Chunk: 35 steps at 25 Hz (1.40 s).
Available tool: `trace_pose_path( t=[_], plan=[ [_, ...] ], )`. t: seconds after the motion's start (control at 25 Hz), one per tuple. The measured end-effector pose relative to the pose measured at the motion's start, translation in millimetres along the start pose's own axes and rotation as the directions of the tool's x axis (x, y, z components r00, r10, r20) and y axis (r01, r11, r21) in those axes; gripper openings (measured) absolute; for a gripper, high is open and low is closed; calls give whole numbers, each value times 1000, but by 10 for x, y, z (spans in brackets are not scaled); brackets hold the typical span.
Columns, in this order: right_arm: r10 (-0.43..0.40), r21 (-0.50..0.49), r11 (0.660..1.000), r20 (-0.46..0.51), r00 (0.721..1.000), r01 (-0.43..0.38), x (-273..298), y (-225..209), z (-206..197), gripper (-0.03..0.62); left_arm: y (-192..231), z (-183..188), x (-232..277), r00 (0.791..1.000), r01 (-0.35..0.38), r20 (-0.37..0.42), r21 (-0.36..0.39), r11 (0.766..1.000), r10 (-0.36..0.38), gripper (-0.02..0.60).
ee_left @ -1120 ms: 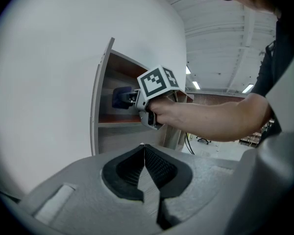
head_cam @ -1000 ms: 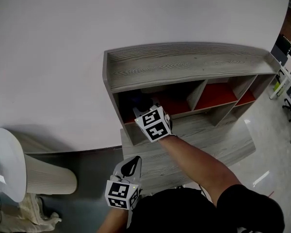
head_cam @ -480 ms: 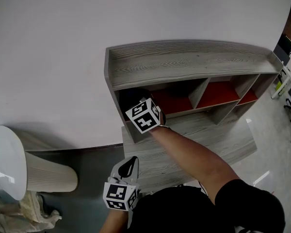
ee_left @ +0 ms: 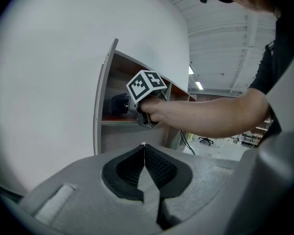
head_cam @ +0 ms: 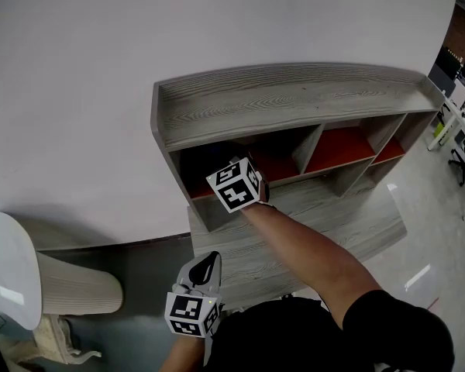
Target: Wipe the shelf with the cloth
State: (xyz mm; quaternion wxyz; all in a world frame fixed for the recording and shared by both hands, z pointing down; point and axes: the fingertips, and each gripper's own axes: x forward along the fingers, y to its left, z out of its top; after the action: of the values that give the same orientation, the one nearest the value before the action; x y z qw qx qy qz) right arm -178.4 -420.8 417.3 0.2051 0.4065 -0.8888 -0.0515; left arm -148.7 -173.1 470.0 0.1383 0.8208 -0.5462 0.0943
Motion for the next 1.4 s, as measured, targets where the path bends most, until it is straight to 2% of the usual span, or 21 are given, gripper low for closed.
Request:
trace_pose_path(
  t=[0.28, 0.64, 1.08, 1.4],
  plan=[
    [-91, 84, 992, -36, 995, 93, -173, -483, -203, 144, -124, 40, 128, 999, 46, -3, 18, 999, -46, 11],
    [-174, 126, 975, -61, 983, 181, -355, -934, -395, 144, -223, 82, 224, 997, 76, -7, 36, 996, -76, 11],
    [-234, 211, 947, -67, 970, 243, -494, -1253, -492, 144, -278, 88, 271, 996, 89, -10, 41, 995, -89, 11],
    [-235, 294, 924, -66, 970, 244, -547, -1283, -568, 144, -315, 104, 280, 996, 91, -5, 43, 995, -91, 11]
  ],
)
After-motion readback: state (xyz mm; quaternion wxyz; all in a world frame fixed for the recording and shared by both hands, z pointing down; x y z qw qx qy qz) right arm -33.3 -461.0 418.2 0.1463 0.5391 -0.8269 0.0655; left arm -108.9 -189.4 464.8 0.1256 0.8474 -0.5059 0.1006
